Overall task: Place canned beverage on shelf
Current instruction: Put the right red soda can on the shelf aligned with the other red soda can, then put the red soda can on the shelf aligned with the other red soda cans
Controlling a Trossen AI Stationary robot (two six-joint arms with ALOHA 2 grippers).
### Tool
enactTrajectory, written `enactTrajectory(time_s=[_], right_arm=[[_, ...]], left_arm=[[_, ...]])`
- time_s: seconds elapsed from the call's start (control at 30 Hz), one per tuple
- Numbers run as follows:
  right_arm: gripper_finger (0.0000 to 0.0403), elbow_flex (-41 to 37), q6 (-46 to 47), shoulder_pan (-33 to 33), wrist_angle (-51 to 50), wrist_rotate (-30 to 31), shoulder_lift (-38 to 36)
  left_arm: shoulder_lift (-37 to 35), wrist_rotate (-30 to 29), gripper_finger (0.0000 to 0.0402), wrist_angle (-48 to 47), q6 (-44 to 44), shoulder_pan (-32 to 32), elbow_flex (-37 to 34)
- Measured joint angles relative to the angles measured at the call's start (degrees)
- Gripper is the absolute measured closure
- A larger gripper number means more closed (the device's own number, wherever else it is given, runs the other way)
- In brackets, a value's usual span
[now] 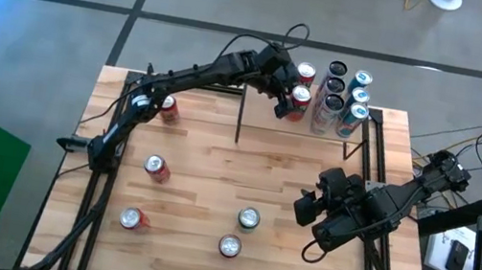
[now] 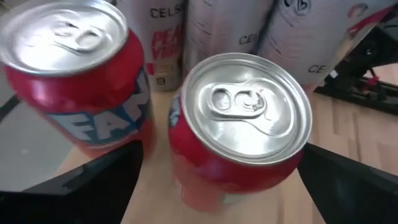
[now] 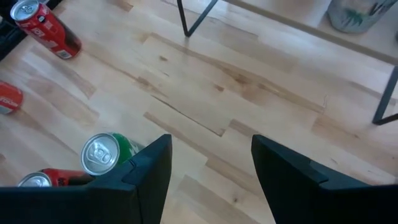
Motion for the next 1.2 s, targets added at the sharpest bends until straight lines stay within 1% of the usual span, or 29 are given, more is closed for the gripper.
enactTrajectory(time_s=[0.1,0.33,0.43,0.5,0.6,0.67,0.8,0.9,0.97,1.03,1.1,1.2], right_arm=[[0.0193,0.0,-0.6,0.0,-0.1,1.5,0.0],[0.0193,0.0,-0.6,-0.1,-0.1,3.5,0.0],[0.0193,-0.2,0.3,0.0,0.3,4.8,0.0],[0.0193,-0.5,0.9,0.0,0.8,5.9,0.0],[0.0193,-1.3,0.6,0.4,4.0,7.7,0.2],[0.0193,-2.4,-0.8,0.7,7.5,8.8,0.2],[0.0193,-5.6,-5.4,0.8,16.5,9.2,0.2],[0.019,-9.2,-9.8,0.3,25.3,8.4,0.2],[0.0181,-11.3,-13.8,-0.2,32.2,6.2,0.3],[0.0166,-13.1,-18.9,-1.3,40.3,3.2,0.3],[0.0149,-14.6,-24.1,-2.7,48.8,-1.0,0.3],[0.0123,-16.5,-32.8,-4.6,61.4,-8.1,1.1]], left_arm=[[-0.5,-1.0,0.0002,-1.0,0.5,-0.1,1.0],[-5.7,-2.4,0.0002,-6.9,1.6,-0.3,0.6],[-8.4,-2.1,0.0002,-9.8,3.0,-0.8,-0.6],[-10.4,-1.6,0.0004,-10.3,3.5,-1.5,-3.4],[-15.3,-0.5,0.001,-7.3,2.9,-3.3,-12.8],[-20.5,-0.4,0.0015,-2.0,1.6,-5.0,-22.6],[-34.5,-0.5,0.0025,13.6,-3.7,-9.3,-44.7],[-45.5,-3.4,0.0032,23.7,-8.5,-13.0,-59.0],[-52.0,-5.4,0.0035,28.3,-11.2,-15.8,-66.4],[-57.4,-6.5,0.0036,30.8,-13.9,-18.6,-72.2],[-61.8,-7.0,0.0036,31.8,-16.1,-21.7,-76.7],[-66.5,-8.6,0.0036,32.0,-18.0,-27.0,-81.6]])
